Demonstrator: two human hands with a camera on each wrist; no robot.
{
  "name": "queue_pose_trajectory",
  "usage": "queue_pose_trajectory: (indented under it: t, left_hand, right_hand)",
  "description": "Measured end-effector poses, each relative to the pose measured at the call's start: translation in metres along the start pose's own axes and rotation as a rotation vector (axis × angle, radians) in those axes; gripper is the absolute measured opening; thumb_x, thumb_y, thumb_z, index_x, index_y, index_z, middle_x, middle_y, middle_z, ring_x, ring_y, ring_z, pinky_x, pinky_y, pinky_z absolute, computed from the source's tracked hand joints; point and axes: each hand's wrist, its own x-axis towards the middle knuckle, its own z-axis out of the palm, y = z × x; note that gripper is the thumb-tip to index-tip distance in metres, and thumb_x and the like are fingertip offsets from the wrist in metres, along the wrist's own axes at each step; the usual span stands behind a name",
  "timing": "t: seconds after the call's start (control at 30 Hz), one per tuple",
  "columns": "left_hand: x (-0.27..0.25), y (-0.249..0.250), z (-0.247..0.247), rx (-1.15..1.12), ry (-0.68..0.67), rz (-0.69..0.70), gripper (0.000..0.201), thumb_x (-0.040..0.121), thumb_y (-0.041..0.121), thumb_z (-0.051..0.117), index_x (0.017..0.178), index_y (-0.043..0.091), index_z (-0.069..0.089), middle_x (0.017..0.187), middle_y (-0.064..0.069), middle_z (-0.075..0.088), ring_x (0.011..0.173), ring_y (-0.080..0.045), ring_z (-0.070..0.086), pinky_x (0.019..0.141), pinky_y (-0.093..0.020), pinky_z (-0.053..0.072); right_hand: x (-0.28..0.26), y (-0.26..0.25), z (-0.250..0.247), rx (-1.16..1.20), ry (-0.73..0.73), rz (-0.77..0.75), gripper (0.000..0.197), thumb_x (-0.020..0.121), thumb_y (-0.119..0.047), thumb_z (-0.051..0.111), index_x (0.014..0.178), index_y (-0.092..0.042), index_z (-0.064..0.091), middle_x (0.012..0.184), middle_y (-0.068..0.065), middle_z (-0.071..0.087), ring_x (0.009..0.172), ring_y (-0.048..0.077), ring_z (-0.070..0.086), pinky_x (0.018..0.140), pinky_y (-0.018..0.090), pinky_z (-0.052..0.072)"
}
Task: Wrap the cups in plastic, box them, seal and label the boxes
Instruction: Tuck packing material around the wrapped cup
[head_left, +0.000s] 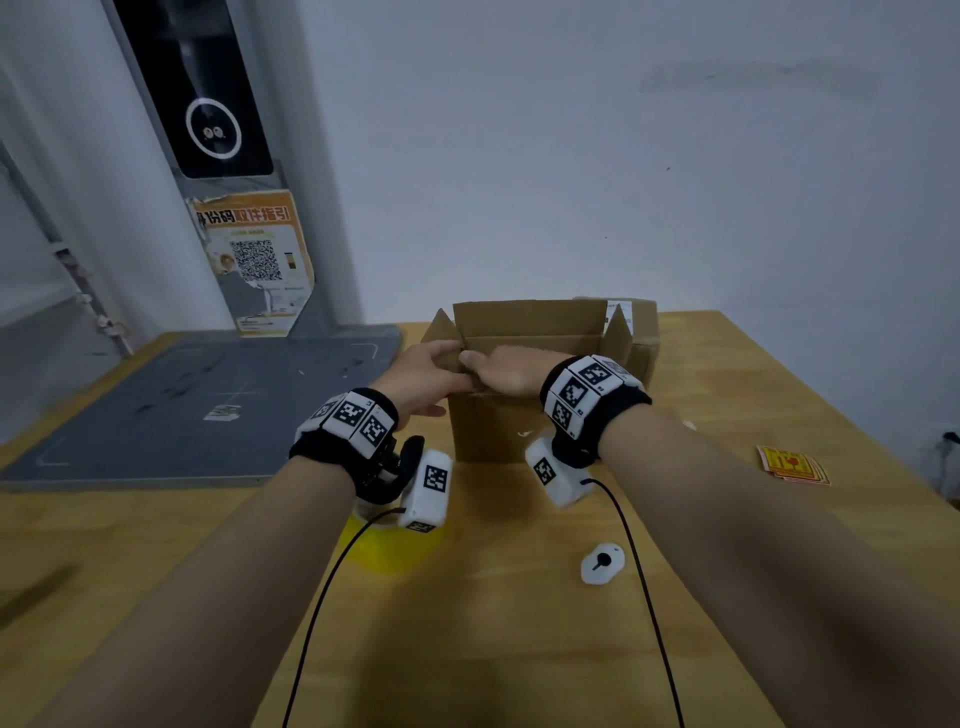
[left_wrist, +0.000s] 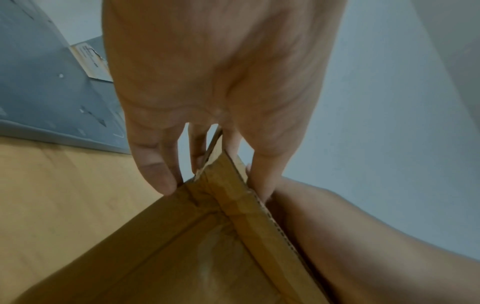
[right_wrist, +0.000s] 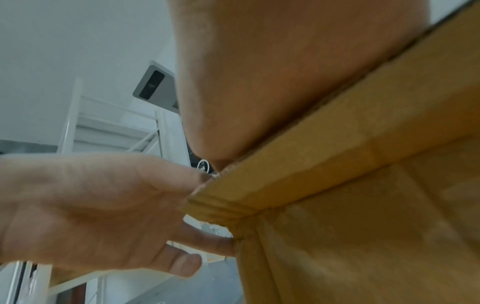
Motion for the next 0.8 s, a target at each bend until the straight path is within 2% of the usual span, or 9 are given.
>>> queue_pose_trajectory:
  t: [0.07, 0.1, 0.2, 0.27, 0.43, 0.57, 0.67, 0.73, 0.8]
  left_hand:
    - [0.001, -0.002, 0.000, -0.010, 0.002, 0.001, 0.070, 0.091, 0.017, 0.074, 0.153, 0.028, 0.043, 0.136, -0.005, 0.060, 0.119, -0.021, 0.060, 0.071, -0.027, 0.053]
    - [0.002, -0.003, 0.000, -0.040, 0.000, 0.001, 0.066, 0.092, 0.018, 0.073, 0.151, 0.028, 0.046, 0.134, -0.004, 0.062, 0.120, -0.021, 0.061, 0.073, -0.028, 0.053]
    - [0.001, -0.001, 0.001, -0.178, 0.036, 0.028, 0.050, 0.092, 0.028, 0.073, 0.140, 0.030, 0.058, 0.133, -0.001, 0.062, 0.124, -0.022, 0.057, 0.082, -0.035, 0.051]
    - [0.000, 0.004, 0.001, -0.214, 0.119, 0.089, 0.037, 0.094, 0.032, 0.070, 0.131, 0.033, 0.064, 0.135, 0.003, 0.060, 0.123, -0.021, 0.056, 0.087, -0.037, 0.050]
    - [-0.003, 0.011, 0.010, -0.180, 0.099, 0.145, 0.026, 0.103, 0.043, 0.056, 0.125, 0.033, 0.065, 0.122, 0.007, 0.069, 0.121, -0.019, 0.059, 0.098, -0.046, 0.051]
    - [-0.006, 0.012, 0.019, -0.109, 0.060, 0.117, 0.056, 0.099, 0.069, 0.038, 0.131, 0.030, 0.062, 0.128, 0.014, 0.065, 0.123, -0.017, 0.050, 0.103, -0.050, 0.043]
    - [-0.003, 0.008, 0.020, -0.068, 0.064, 0.102, 0.071, 0.096, 0.075, 0.029, 0.139, 0.026, 0.057, 0.130, 0.014, 0.062, 0.122, -0.014, 0.045, 0.103, -0.052, 0.041]
    - [0.000, 0.000, 0.017, -0.032, 0.061, 0.122, 0.063, 0.096, 0.070, 0.042, 0.140, 0.028, 0.058, 0.136, 0.013, 0.060, 0.125, -0.015, 0.046, 0.103, -0.048, 0.042]
    - [0.002, -0.009, 0.014, 0.042, 0.022, 0.174, 0.050, 0.094, 0.055, 0.063, 0.136, 0.028, 0.062, 0.134, 0.009, 0.059, 0.121, -0.013, 0.050, 0.102, -0.041, 0.042]
  right_hand:
    - [0.001, -0.001, 0.004, 0.012, -0.038, 0.021, 0.075, 0.108, -0.059, 0.015, 0.129, -0.007, 0.065, 0.125, 0.015, 0.059, 0.124, 0.032, 0.055, 0.103, 0.040, 0.039]
    - [0.002, -0.001, 0.003, 0.016, -0.025, 0.009, 0.076, 0.108, -0.060, 0.015, 0.132, -0.007, 0.064, 0.120, 0.012, 0.059, 0.120, 0.031, 0.057, 0.099, 0.039, 0.040]
    - [-0.006, 0.001, -0.008, 0.065, 0.177, -0.091, 0.060, 0.109, -0.055, 0.026, 0.117, -0.016, 0.071, 0.104, 0.003, 0.065, 0.101, 0.025, 0.062, 0.082, 0.035, 0.043]
    - [-0.017, 0.009, -0.018, 0.135, 0.421, -0.147, 0.043, 0.107, -0.048, 0.040, 0.107, -0.020, 0.073, 0.101, 0.001, 0.071, 0.097, 0.022, 0.065, 0.082, 0.036, 0.051]
    - [-0.047, 0.051, -0.041, 0.260, 0.895, -0.066, 0.028, 0.102, -0.036, 0.049, 0.118, -0.028, 0.069, 0.126, -0.001, 0.062, 0.126, 0.025, 0.047, 0.096, 0.039, 0.045]
    - [-0.061, 0.085, -0.034, 0.395, 0.860, 0.119, 0.037, 0.103, -0.041, 0.047, 0.135, -0.022, 0.051, 0.144, 0.009, 0.038, 0.134, 0.030, 0.033, 0.107, 0.042, 0.038]
    - [-0.062, 0.096, -0.022, 0.771, 0.751, 0.085, 0.040, 0.107, -0.050, 0.039, 0.134, -0.022, 0.045, 0.133, 0.006, 0.059, 0.123, 0.022, 0.054, 0.097, 0.038, 0.042]
    - [-0.066, 0.098, -0.014, 0.813, 0.667, 0.043, 0.046, 0.108, -0.055, 0.029, 0.133, -0.023, 0.049, 0.112, -0.003, 0.073, 0.112, 0.014, 0.058, 0.095, 0.039, 0.041]
    - [-0.067, 0.102, -0.004, 0.739, 0.596, -0.003, 0.058, 0.108, -0.060, 0.022, 0.127, -0.022, 0.062, 0.111, -0.008, 0.074, 0.113, 0.011, 0.057, 0.097, 0.039, 0.038]
